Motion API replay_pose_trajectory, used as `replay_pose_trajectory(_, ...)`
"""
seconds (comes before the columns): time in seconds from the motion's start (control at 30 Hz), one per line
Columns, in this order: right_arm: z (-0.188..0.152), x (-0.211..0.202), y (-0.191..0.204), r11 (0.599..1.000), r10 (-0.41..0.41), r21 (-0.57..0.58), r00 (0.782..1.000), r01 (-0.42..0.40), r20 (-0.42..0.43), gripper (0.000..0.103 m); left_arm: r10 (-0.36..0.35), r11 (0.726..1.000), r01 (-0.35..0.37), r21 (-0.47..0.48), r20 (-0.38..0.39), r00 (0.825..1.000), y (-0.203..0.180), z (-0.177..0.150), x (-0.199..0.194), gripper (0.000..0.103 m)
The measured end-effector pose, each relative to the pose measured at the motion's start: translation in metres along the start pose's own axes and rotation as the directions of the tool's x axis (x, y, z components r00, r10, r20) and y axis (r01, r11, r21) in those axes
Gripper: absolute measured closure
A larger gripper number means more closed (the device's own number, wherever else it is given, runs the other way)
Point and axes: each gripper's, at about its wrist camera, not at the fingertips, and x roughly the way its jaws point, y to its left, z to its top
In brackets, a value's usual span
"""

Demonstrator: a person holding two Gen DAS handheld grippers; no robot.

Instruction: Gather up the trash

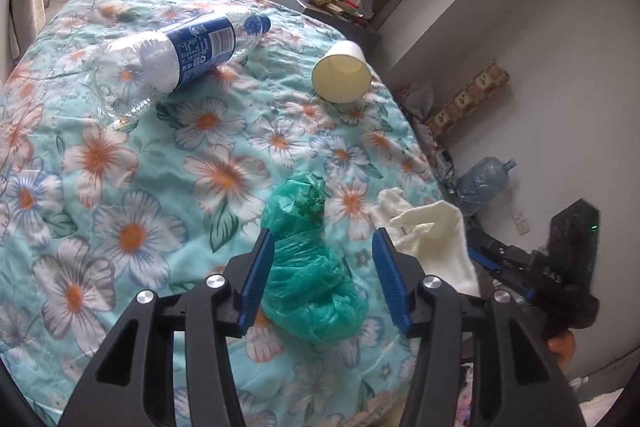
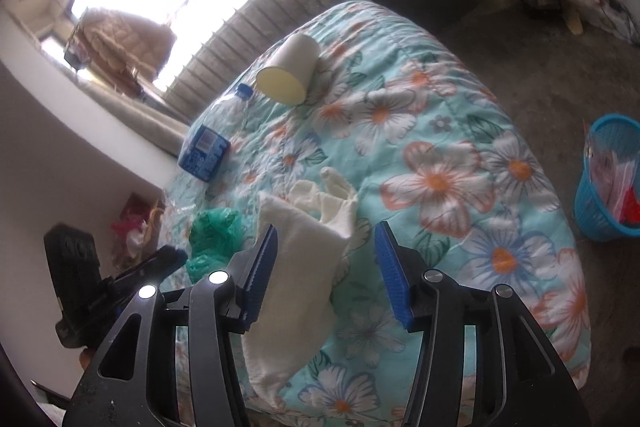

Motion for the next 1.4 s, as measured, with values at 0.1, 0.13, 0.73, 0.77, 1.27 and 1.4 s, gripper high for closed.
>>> replay_pose_trajectory(0.1, 0.000, 0.007, 0.011, 0.999, -0.014, -0.052, 1.000, 0.013, -0.014, 0.054, 0.043, 0.999, -0.043, 0.014, -0.006, 0.999, -0.001, -0.004, 0.011, 0.047)
replay_pose_trajectory(0.13, 0.000, 0.010, 0.015, 0.997, -0.023, -0.069, 1.000, 0.022, -0.015, 0.054, 0.055, 0.998, -0.055, 0.018, -0.006, 0.998, -0.001, -0.006, 0.015, 0.045)
replay_pose_trajectory(0.73, -0.002, 0.020, 0.038, 0.986, -0.049, -0.162, 0.999, 0.048, -0.004, 0.062, 0.076, 0.996, -0.075, 0.044, -0.026, 0.997, -0.003, -0.010, 0.029, 0.050)
replay_pose_trajectory(0.77, -0.003, 0.023, 0.038, 0.985, -0.055, -0.165, 0.998, 0.052, -0.010, 0.065, 0.076, 0.996, -0.075, 0.046, -0.024, 0.997, -0.003, -0.010, 0.028, 0.050)
replay_pose_trajectory(1.27, -0.003, -0.005, 0.046, 0.991, 0.004, -0.135, 1.000, -0.002, 0.013, 0.100, 0.041, 0.997, -0.043, 0.059, 0.035, 0.999, -0.014, -0.009, 0.008, 0.054)
replay_pose_trajectory(1.4, 0.001, -0.021, 0.048, 0.991, 0.021, -0.135, 0.998, -0.014, 0.053, 0.100, 0.029, 0.997, -0.033, 0.075, 0.062, 0.998, -0.022, -0.008, -0.003, 0.054)
